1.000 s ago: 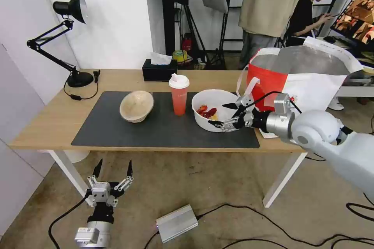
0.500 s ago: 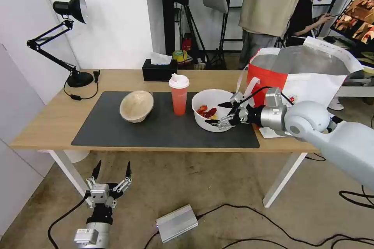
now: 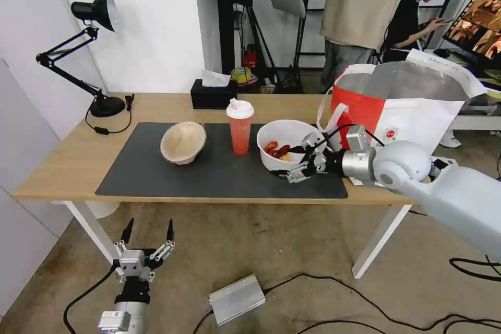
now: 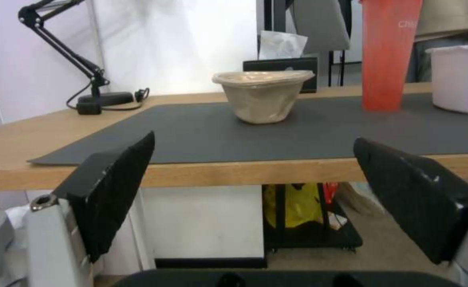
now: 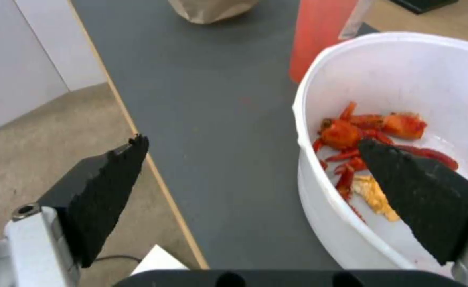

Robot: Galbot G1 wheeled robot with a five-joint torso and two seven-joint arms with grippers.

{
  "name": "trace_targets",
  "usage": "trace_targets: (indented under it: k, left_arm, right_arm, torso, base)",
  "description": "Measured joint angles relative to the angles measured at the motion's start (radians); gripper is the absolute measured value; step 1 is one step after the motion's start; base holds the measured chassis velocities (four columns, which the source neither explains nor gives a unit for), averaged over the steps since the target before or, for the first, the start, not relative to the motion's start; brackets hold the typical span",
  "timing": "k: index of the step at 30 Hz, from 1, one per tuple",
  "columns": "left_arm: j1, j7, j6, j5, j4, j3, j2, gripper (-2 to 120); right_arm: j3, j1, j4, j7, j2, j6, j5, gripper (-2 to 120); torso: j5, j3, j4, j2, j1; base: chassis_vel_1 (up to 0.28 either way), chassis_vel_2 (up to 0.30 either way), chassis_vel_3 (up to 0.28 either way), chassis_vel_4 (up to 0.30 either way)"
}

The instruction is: Pick up the trash from the table and place it into the takeout bag.

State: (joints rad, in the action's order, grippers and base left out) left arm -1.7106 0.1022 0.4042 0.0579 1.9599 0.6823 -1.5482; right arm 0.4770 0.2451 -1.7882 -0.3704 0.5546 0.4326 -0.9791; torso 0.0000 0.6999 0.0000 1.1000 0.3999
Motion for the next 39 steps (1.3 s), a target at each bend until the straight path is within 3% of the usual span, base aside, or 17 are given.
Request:
trace_targets:
  k: [10, 24, 28, 34, 37, 39]
  left_arm:
    - [0.015, 0.0, -0.001, 0.0, -0.016, -0.006, 0.003, 100]
    - [0.03, 0.002, -0.001, 0.001, -0.037, -0.011, 0.012, 100]
    - [0.03, 0.003, -0.001, 0.003, -0.043, -0.011, 0.014, 100]
    - [0.031, 0.003, -0.001, 0.003, -0.046, -0.012, 0.015, 100]
    - [0.033, 0.003, -0.001, 0.004, -0.049, -0.012, 0.016, 100]
    - [0.033, 0.004, -0.001, 0.005, -0.05, -0.012, 0.017, 100]
  right_arm:
    - [-0.001, 0.01, 0.028, 0.001, 0.013, -0.003, 0.035, 100]
    - [0.003, 0.003, 0.072, -0.005, 0.035, -0.004, 0.063, 52]
    - [0.006, 0.002, 0.087, -0.005, 0.047, -0.005, 0.073, 32]
    - [0.011, -0.001, 0.096, -0.006, 0.053, -0.006, 0.077, 15]
    - [0.015, -0.002, 0.101, -0.006, 0.056, -0.007, 0.082, 1]
    - [0.015, -0.002, 0.103, -0.006, 0.056, -0.007, 0.084, 0]
  torso:
    - [0.0, 0.0, 0.0001, 0.0, 0.0]
    - [0.0, 0.0, 0.0, 0.0, 0.0]
    - [0.0, 0.0, 0.0001, 0.0, 0.0]
    - [0.0, 0.0, 0.0001, 0.0, 0.0]
    - [0.0, 0.0, 0.0001, 0.0, 0.0]
    - [-0.0001, 0.0, 0.0, 0.0, 0.0]
  base:
    - [0.0, 0.0, 0.0, 0.0]
    - [0.0, 0.0, 0.0, 0.0]
    - [0.0, 0.0, 0.0, 0.0]
    - [0.0, 0.0, 0.0, 0.0]
    - [0.0, 0.0, 0.0, 0.0]
    - [0.0, 0.0, 0.0, 0.0]
